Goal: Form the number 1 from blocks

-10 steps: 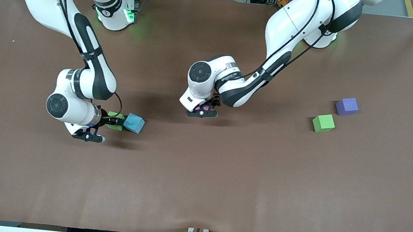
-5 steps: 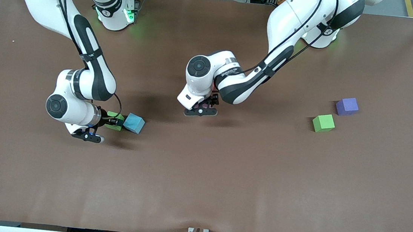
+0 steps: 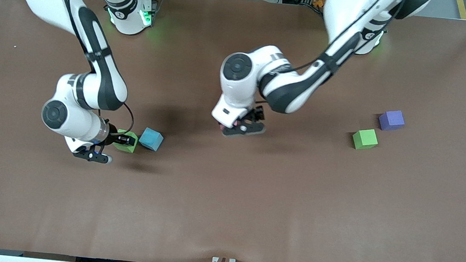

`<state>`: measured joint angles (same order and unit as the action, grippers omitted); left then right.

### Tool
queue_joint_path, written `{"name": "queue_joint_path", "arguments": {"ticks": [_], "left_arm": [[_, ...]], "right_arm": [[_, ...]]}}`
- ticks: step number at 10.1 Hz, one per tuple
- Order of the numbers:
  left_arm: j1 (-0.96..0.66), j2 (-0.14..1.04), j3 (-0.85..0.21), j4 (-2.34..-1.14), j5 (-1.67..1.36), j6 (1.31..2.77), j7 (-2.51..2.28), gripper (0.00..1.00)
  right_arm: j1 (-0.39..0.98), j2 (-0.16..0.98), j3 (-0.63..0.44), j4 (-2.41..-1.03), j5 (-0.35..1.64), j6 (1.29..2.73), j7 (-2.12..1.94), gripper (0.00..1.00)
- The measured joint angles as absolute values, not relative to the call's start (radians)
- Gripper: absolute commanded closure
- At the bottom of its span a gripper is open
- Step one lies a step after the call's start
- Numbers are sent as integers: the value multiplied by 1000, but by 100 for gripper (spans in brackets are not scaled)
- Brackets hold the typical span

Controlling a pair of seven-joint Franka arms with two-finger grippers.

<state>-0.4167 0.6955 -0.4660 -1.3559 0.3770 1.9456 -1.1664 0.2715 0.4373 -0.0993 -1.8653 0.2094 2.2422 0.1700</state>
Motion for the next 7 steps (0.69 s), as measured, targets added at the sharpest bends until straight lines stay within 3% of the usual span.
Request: {"name": "queue_joint_path", "arguments": {"ticks": [3, 7], "left_arm": [[-255, 629, -463, -1355, 320, 1893, -1020, 0], [-33, 574, -462, -1352, 316, 1824, -867, 0]], "right_arm": [[468, 358, -204, -1847, 212, 2226, 234, 40], [681, 402, -245, -1781, 212, 2234, 423, 40]]}}
